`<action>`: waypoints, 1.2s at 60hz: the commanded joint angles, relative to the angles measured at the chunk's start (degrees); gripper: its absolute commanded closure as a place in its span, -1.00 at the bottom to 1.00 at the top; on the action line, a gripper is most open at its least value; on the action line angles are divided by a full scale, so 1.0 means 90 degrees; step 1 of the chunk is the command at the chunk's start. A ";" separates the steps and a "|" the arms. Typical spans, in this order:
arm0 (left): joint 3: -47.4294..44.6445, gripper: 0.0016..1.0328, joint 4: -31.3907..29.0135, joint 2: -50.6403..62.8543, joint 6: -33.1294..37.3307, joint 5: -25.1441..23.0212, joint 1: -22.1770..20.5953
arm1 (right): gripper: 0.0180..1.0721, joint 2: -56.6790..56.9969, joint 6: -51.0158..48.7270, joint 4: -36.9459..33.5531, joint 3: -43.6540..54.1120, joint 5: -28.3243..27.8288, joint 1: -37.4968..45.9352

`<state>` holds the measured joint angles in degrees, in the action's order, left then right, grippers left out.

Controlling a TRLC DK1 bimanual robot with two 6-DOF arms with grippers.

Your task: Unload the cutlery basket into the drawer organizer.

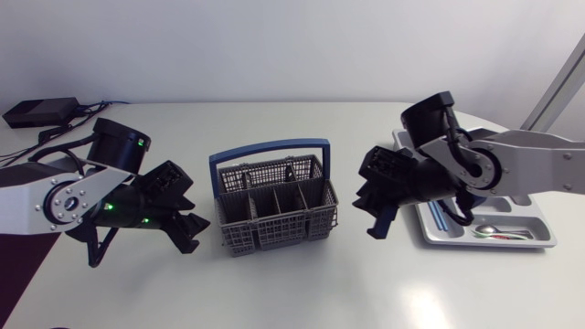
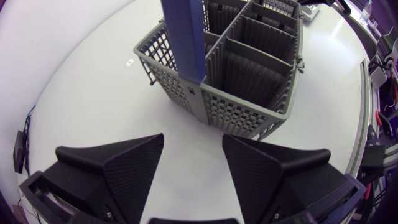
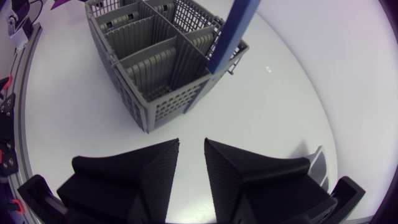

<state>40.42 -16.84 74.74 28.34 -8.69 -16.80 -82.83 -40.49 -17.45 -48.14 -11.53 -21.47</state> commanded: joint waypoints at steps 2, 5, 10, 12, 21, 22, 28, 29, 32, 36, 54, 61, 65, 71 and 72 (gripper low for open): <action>-0.0117 -0.25 0.0201 0.0221 0.0113 -0.0001 -0.0106 | 0.54 -0.0348 0.0456 0.0093 -0.0286 0.0099 -0.0339; -0.0048 -0.25 0.0309 0.0348 0.0103 -0.0001 -0.0126 | 0.54 -0.0436 0.0583 0.0093 -0.0344 0.0158 -0.0534; 0.0147 -0.25 0.0455 0.0670 0.0103 -0.0001 -0.0136 | 0.54 -0.0475 0.0739 0.0093 -0.0393 0.0236 -0.0807; 0.0225 -0.25 0.0524 0.0797 0.0103 -0.0001 -0.0145 | 0.54 -0.0485 0.0788 0.0093 -0.0413 0.0285 -0.0885; 0.0616 -0.26 0.0729 0.1246 0.0113 -0.0001 -0.0126 | 0.54 -0.0641 0.0944 0.0103 -0.0540 0.0353 -0.1051; 0.0674 -0.26 0.0738 0.1315 0.0123 -0.0001 -0.0116 | 0.54 -0.0660 0.0964 0.0113 -0.0559 0.0353 -0.1061; 0.0919 -0.26 0.0836 0.1637 0.0172 -0.0001 -0.0057 | 0.54 -0.0817 0.1061 0.0181 -0.0667 0.0402 -0.1110; 0.0958 -0.26 0.0865 0.1686 0.0181 -0.0001 -0.0038 | 0.54 -0.0826 0.1071 0.0181 -0.0696 0.0412 -0.1120; 0.1075 -0.26 0.0924 0.1823 0.0191 -0.0001 0.0011 | 0.54 -0.0885 0.1110 0.0181 -0.0755 0.0412 -0.1149; 0.1241 -0.26 0.0963 0.1979 0.0221 -0.0001 0.0050 | 0.54 -0.0924 0.1149 0.0191 -0.0803 0.0422 -0.1188; 0.1524 -0.26 0.0963 0.2291 0.0269 -0.0001 0.0128 | 0.54 -0.1158 0.1237 0.0357 -0.0901 0.0510 -0.1198; 0.1426 -0.26 0.0953 0.2233 0.0260 -0.0001 0.0069 | 0.54 -0.1178 0.1247 0.0435 -0.0921 0.0539 -0.1139; 0.1368 -0.26 0.0953 0.2184 0.0250 -0.0001 0.0011 | 0.54 -0.1188 0.1257 0.0455 -0.0950 0.0558 -0.1071; 0.1329 -0.26 0.0934 0.2145 0.0250 -0.0001 -0.0057 | 0.54 -0.1178 0.1286 0.0513 -0.0969 0.0558 -0.1022; 0.1329 -0.26 0.0934 0.2135 0.0250 -0.0001 -0.0067 | 0.54 -0.1168 0.1286 0.0513 -0.0960 0.0568 -0.1022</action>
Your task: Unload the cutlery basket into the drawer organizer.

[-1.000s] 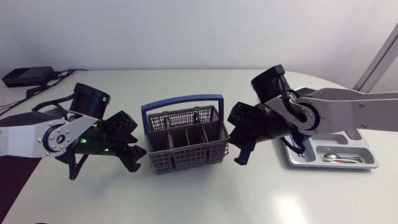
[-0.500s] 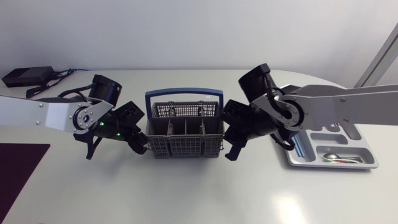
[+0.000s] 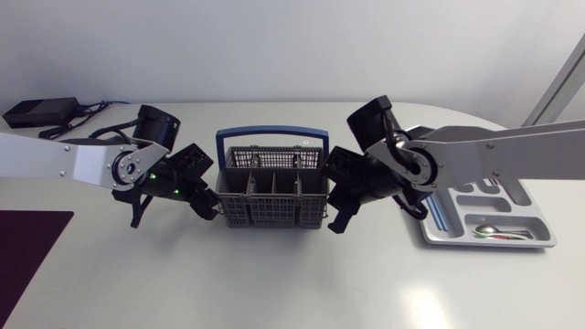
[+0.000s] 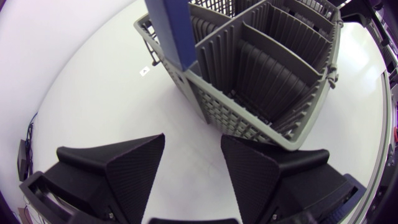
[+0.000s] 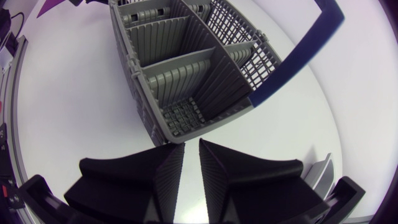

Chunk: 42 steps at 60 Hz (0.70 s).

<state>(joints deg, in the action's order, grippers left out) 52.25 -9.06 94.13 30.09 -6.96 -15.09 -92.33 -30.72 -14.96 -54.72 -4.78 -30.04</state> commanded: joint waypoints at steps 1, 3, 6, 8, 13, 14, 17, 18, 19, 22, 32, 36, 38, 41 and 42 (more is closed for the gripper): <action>0.0015 -0.26 0.0069 -0.0019 0.0046 -0.0193 -0.0257 | 0.54 -0.0112 0.0200 0.0246 -0.0229 -0.0172 -0.0060; 0.0015 -0.26 0.0059 -0.0039 0.0046 -0.0193 -0.0266 | 0.54 -0.0112 0.0210 0.0276 -0.0229 -0.0133 -0.0051; -0.0005 -0.26 0.0050 -0.0078 0.0046 -0.0193 -0.0286 | 0.54 -0.0102 0.0210 0.0305 -0.0209 -0.0104 -0.0041; -0.0005 -0.26 0.0050 -0.0087 0.0046 -0.0193 -0.0286 | 0.54 -0.0102 0.0210 0.0305 -0.0190 -0.0104 -0.0041; -0.0005 -0.27 0.0040 -0.0087 0.0046 -0.0193 -0.0286 | 0.54 -0.0092 0.0210 0.0324 -0.0121 -0.0075 -0.0041; -0.0005 -0.27 0.0040 -0.0087 0.0046 -0.0193 -0.0276 | 0.54 -0.0092 0.0210 0.0324 -0.0112 -0.0075 -0.0041; -0.0014 -0.27 0.0050 -0.0087 0.0056 -0.0174 -0.0247 | 0.54 -0.0092 0.0210 0.0324 -0.0063 -0.0065 -0.0041; -0.0024 -0.27 0.0040 -0.0087 0.0065 -0.0164 -0.0237 | 0.54 -0.0092 0.0210 0.0324 -0.0053 -0.0065 -0.0041; -0.0034 -0.27 0.0050 -0.0087 0.0065 -0.0164 -0.0227 | 0.53 -0.0092 0.0200 0.0324 -0.0043 -0.0065 -0.0041; -0.0053 -0.28 0.0050 -0.0107 0.0085 -0.0144 -0.0159 | 0.52 -0.0073 0.0200 0.0324 0.0025 -0.0065 -0.0041; -0.0180 -0.34 0.0050 -0.0332 0.0153 -0.0144 0.0212 | 0.04 0.0328 0.0142 0.0334 0.0328 0.0296 0.0067; -0.0298 -0.45 0.0050 -0.0537 0.0202 -0.0144 0.0378 | -0.19 0.0631 0.0103 0.0334 0.0504 0.0511 0.0115; -0.0356 -0.50 0.0050 -0.0673 0.0202 -0.0144 0.0476 | -0.29 0.0777 0.0083 0.0334 0.0592 0.0579 0.0154; -0.0444 -0.55 0.0050 -0.0878 0.0192 -0.0144 0.0603 | -0.38 0.0943 0.0064 0.0364 0.0719 0.0677 0.0194; -0.0483 -0.56 0.0050 -0.0957 0.0182 -0.0144 0.0642 | -0.40 0.1002 0.0044 0.0393 0.0777 0.0736 0.0223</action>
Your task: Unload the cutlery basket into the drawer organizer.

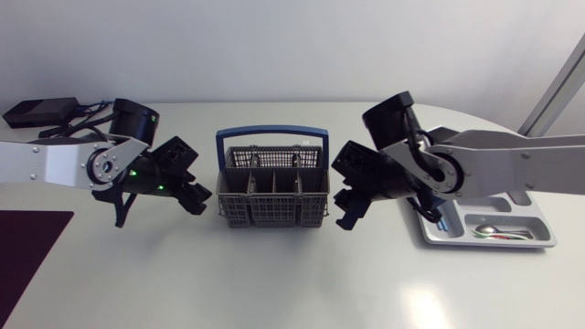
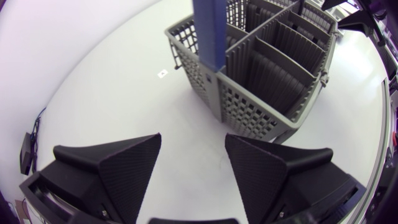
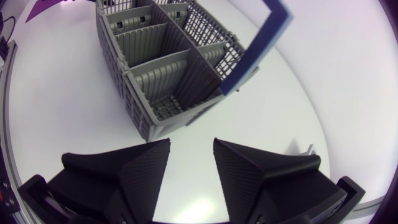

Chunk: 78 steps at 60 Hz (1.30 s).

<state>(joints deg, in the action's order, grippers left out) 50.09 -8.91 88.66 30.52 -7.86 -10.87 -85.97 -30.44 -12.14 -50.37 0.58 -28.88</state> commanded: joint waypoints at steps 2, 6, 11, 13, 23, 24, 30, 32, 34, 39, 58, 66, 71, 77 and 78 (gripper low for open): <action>-0.0282 -0.63 0.0033 -0.0467 0.0134 -0.0045 0.0232 | -0.44 0.0393 -0.0007 0.0128 0.0382 0.0248 0.0114; -0.0360 -0.83 -0.0016 -0.0711 0.0095 -0.0045 0.0359 | -0.57 0.0617 -0.0007 0.0158 0.0518 0.0365 0.0153; -0.0428 -0.90 -0.0163 -0.1043 0.0056 -0.0045 0.0437 | -0.68 0.0978 0.0022 0.0167 0.0684 0.0424 0.0211; -0.0477 -0.90 -0.0202 -0.1228 -0.0003 -0.0045 0.0476 | -0.74 0.1135 0.0032 0.0158 0.0733 0.0502 0.0221; -0.0731 -0.90 -0.0212 -0.2303 -0.0218 -0.0055 0.0749 | -0.93 0.1828 0.0042 0.0060 0.0880 0.0561 0.0465; -0.0731 -0.90 -0.0212 -0.2342 -0.0227 -0.0055 0.0759 | -0.93 0.1877 0.0061 0.0040 0.0880 0.0561 0.0504; -0.0917 -0.90 -0.0319 -0.2967 -0.0237 -0.0055 0.0905 | -0.93 0.2219 0.0091 -0.0204 0.0870 0.0531 0.0875; -0.0936 -0.90 -0.0417 -0.3074 -0.0247 -0.0055 0.0964 | -0.92 0.2346 0.0091 -0.0262 0.0880 0.0522 0.0944; -0.0936 -0.90 -0.0524 -0.3142 -0.0247 -0.0055 0.1003 | -0.92 0.2512 0.0091 -0.0272 0.0919 0.0512 0.1071; -0.0878 -0.90 -0.0876 -0.3269 -0.0276 -0.0055 0.1198 | -0.92 0.3019 0.0257 -0.0282 0.1017 0.0512 0.1373; -0.1503 -0.90 -0.0260 -0.4607 -0.1057 0.0121 0.1609 | -0.92 0.4103 0.0794 -0.0223 0.1417 0.0082 0.2233; -0.1600 -0.90 -0.0231 -0.4851 -0.1106 0.0219 0.1648 | -0.92 0.4436 0.0901 -0.0135 0.1563 0.0102 0.2575; -0.1698 -0.90 -0.0163 -0.4969 -0.1097 0.0199 0.1618 | -0.92 0.4719 0.0970 -0.0096 0.1681 0.0102 0.2692; -0.2049 -0.90 0.0345 -0.5389 -0.1419 0.0199 0.1638 | -0.92 0.5080 0.1058 -0.0008 0.1876 0.0102 0.2780; -0.2108 -0.90 0.0413 -0.5476 -0.1487 0.0199 0.1648 | -0.92 0.5129 0.1067 0.0001 0.1905 0.0102 0.2789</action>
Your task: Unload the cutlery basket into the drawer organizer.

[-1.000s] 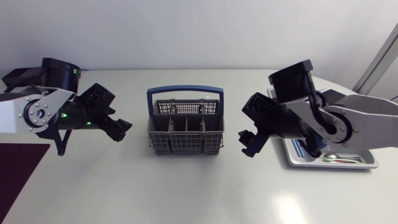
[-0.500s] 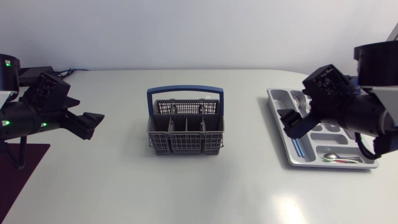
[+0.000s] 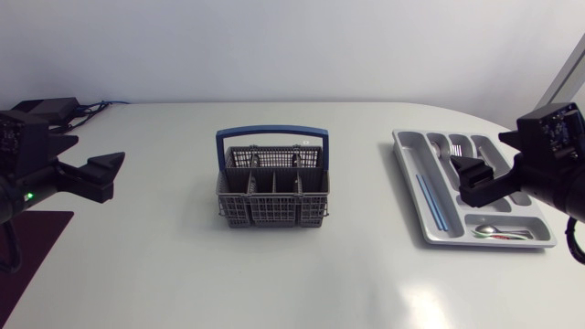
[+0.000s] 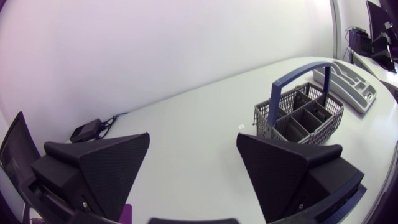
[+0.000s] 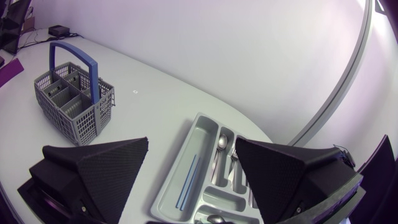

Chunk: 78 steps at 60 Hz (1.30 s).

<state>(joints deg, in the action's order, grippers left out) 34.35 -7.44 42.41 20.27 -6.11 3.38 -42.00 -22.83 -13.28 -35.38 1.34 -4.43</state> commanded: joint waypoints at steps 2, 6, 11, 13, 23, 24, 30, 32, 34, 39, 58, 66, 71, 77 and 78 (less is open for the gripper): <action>-0.0506 -0.90 0.0427 -0.0513 -0.0534 0.0005 0.0074 | -0.92 0.0350 0.0232 0.0137 0.0317 0.0017 0.0072; -0.0740 -0.90 0.0612 -0.0738 -0.0690 0.0005 0.0084 | -0.92 0.0555 0.0242 0.0206 0.0474 0.0036 0.0082; -0.0916 -0.90 0.0680 -0.0992 -0.0915 0.0005 0.0123 | -0.92 0.0838 0.0388 0.0352 0.0718 0.0368 0.0091; -0.0965 -0.90 0.0690 -0.1080 -0.0973 0.0005 0.0113 | -0.92 0.0985 0.0457 0.0440 0.0835 0.0505 0.0091; -0.1238 -0.90 0.0807 -0.1314 -0.1100 0.0005 0.0084 | -0.92 0.1793 0.0704 0.0764 0.1457 0.0660 0.0127; -0.1258 -0.90 0.0827 -0.1324 -0.1100 -0.0005 0.0084 | -0.92 0.1855 0.0744 0.0779 0.1511 0.0643 0.0135; -0.1528 -0.90 0.0952 -0.1587 -0.1175 -0.0004 0.0029 | -0.92 0.2209 0.0969 0.0867 0.1816 0.0543 0.0180; -0.1614 -0.90 0.0947 -0.1705 -0.1216 0.0022 0.0014 | -0.92 0.2326 0.1044 0.0896 0.1916 0.0510 0.0195; -0.1700 -0.90 0.0943 -0.1823 -0.1257 0.0047 -0.0002 | -0.92 0.2443 0.1119 0.0925 0.2017 0.0477 0.0210; -0.1912 -0.90 0.0931 -0.2112 -0.1356 0.0111 -0.0039 | -0.92 0.2731 0.1303 0.0996 0.2265 0.0396 0.0246; -0.2713 -0.90 0.0887 -0.3206 -0.1733 0.0350 -0.0180 | -0.92 0.3818 0.1995 0.1265 0.3200 0.0090 0.0384; -0.3042 -0.90 0.0869 -0.3655 -0.1888 0.0448 -0.0239 | -0.92 0.4265 0.2280 0.1376 0.3585 -0.0036 0.0441; -0.3267 -0.90 0.0857 -0.3962 -0.1994 0.0515 -0.0278 | -0.92 0.4570 0.2475 0.1451 0.3848 -0.0122 0.0480; -0.3509 -0.89 0.0844 -0.4293 -0.2108 0.0587 -0.0321 | -0.92 0.4666 0.2537 0.1475 0.3931 -0.0149 0.0492; -0.3546 -0.89 0.0842 -0.4343 -0.2125 0.0598 -0.0327 | -0.92 0.4666 0.2537 0.1475 0.3931 -0.0149 0.0492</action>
<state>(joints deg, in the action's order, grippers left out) 4.91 -0.10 5.45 3.22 -1.30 0.93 -0.64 -2.26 -1.06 -1.19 0.19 -0.32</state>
